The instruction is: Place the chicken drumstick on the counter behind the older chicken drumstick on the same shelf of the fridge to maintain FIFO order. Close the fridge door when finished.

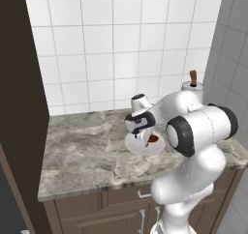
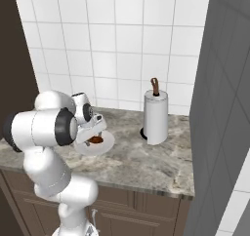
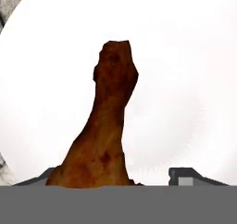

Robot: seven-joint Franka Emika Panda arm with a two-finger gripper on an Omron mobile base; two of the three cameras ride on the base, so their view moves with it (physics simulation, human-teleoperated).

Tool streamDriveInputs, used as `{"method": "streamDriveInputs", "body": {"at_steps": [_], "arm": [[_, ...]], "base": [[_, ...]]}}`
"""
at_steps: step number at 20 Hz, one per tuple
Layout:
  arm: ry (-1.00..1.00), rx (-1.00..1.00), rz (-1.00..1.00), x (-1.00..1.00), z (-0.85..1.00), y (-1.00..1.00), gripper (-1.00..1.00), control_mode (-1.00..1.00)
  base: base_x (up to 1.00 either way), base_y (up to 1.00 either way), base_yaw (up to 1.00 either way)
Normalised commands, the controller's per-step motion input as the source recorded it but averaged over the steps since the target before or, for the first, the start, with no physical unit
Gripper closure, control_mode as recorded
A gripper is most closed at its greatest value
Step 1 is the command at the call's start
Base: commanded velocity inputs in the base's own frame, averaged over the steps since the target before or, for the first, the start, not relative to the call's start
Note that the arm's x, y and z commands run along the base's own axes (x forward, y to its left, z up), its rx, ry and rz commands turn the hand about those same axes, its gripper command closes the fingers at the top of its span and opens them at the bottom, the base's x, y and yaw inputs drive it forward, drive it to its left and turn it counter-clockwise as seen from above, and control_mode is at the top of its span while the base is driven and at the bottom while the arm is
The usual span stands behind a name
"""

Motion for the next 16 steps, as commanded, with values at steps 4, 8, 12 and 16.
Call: {"method": "streamDriveInputs", "body": {"at_steps": [4,8,12,16], "arm": [[-0.16,0.07,-0.01,-0.84,0.63,-0.18,1.00,-1.00],[-0.08,0.08,-0.05,-0.91,0.84,-0.15,1.00,-1.00],[-0.10,0.08,-0.04,-1.00,0.78,0.00,1.00,-1.00],[-0.09,0.06,-0.01,-0.85,0.86,0.00,1.00,-1.00]], "base": [[0.00,0.00,0.00],[0.00,0.00,0.00],[0.00,0.00,0.00],[0.00,0.00,0.00]]}}
